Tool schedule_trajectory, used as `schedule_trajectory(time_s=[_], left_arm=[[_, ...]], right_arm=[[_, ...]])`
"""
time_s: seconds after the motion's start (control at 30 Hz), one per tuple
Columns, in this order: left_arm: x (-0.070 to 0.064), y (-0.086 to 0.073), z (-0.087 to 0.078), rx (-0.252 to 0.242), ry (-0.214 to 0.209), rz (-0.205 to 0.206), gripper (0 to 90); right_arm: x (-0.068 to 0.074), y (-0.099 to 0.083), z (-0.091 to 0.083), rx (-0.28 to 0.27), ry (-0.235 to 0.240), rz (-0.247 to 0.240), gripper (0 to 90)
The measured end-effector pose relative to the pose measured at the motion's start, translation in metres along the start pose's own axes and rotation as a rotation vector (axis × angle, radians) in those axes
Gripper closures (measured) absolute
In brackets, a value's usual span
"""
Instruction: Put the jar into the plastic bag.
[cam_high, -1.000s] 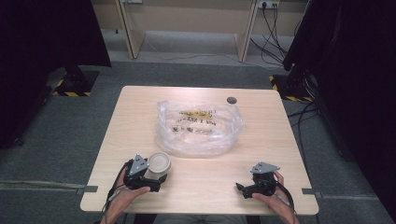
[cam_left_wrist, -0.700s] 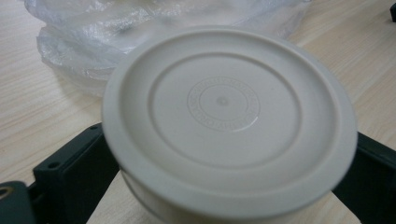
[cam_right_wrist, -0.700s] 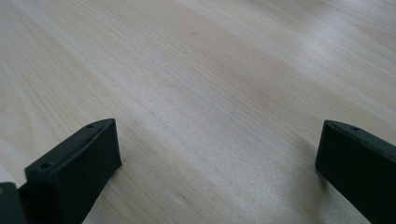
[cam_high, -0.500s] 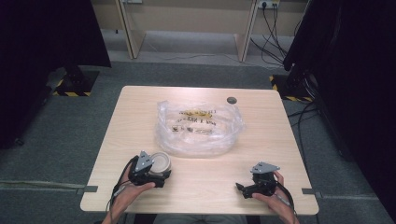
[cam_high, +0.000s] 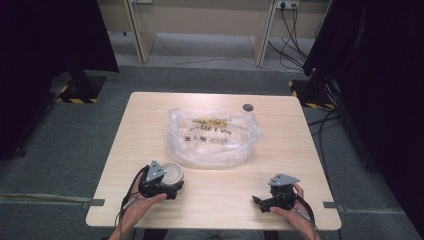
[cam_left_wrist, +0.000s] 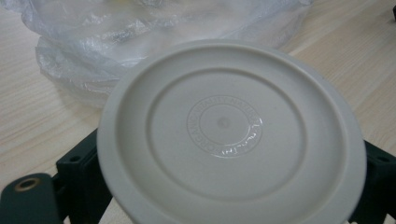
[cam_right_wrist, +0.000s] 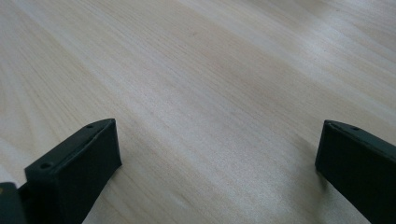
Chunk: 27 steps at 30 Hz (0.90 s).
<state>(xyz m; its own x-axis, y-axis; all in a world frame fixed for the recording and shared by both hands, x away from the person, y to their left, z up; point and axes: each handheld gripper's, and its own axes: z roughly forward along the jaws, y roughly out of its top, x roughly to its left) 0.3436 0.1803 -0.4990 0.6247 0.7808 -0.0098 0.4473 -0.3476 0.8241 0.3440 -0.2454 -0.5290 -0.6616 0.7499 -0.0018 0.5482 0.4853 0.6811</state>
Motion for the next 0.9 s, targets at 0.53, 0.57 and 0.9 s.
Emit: schedule_trajectory(time_s=[0.53, 0.57, 0.9], left_arm=[[-0.005, 0.022, 0.0, 0.015, -0.046, 0.039, 9.8], [-0.005, 0.023, 0.0, 0.013, -0.049, 0.042, 9.8], [-0.008, 0.039, 0.0, 0.01, -0.07, 0.055, 9.8]], right_arm=[[0.0, 0.0, 0.0, 0.0, 0.0, -0.001, 0.2], [0.0, 0.0, 0.0, 0.0, 0.0, 0.0, 0.2], [0.0, 0.0, 0.0, 0.0, 0.0, 0.0, 0.2]])
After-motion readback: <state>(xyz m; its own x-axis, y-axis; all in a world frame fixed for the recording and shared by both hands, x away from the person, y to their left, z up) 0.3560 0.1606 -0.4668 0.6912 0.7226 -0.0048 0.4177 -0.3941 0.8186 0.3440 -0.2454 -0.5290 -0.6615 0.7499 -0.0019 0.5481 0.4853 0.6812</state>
